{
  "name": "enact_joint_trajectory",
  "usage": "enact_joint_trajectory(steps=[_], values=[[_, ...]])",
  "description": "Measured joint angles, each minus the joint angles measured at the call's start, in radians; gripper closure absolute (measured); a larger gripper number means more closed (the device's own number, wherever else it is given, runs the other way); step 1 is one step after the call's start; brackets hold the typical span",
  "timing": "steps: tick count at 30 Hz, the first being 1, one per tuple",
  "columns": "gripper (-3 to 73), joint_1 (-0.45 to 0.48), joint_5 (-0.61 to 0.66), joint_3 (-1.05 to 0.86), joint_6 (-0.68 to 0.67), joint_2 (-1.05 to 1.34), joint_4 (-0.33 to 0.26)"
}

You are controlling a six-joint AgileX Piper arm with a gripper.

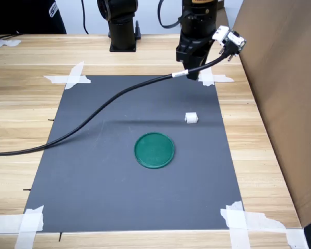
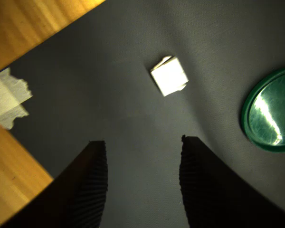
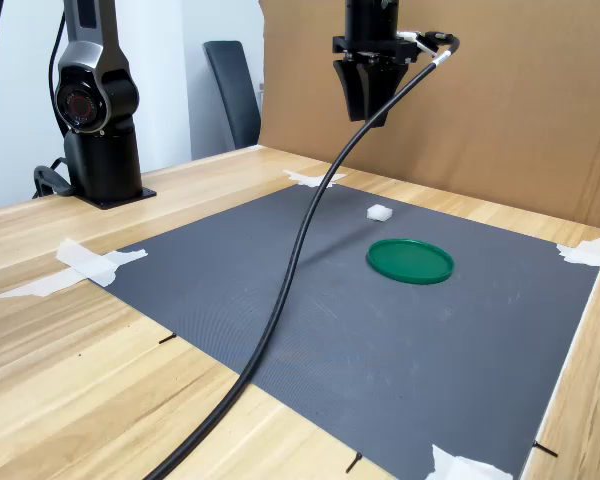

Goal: Grasp a white terminal and put it in the green lid.

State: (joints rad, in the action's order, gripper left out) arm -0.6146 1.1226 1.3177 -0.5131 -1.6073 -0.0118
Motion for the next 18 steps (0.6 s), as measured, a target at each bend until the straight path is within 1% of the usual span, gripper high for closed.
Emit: enact_joint_trajectory(steps=[5, 6, 9, 10, 12, 14, 16, 17, 18], values=[[30.4, 0.000, -0.131, -0.059, -0.002, 0.000, 0.040], [30.4, -0.010, -0.156, -0.064, -0.003, 0.000, 0.055], [30.3, -0.073, -0.166, -0.064, -0.028, -0.001, 0.059], [29.2, -0.093, -0.163, -0.064, -0.029, -0.006, 0.056], [27.4, -0.098, -0.150, -0.064, -0.018, -0.021, 0.065], [25.2, -0.098, -0.131, -0.064, -0.003, -0.037, 0.086], [18.8, -0.097, -0.117, -0.065, 0.042, -0.085, 0.138], [15.5, -0.097, -0.130, -0.065, 0.062, -0.093, 0.143], [13.8, -0.097, -0.144, -0.065, 0.067, -0.094, 0.143]])
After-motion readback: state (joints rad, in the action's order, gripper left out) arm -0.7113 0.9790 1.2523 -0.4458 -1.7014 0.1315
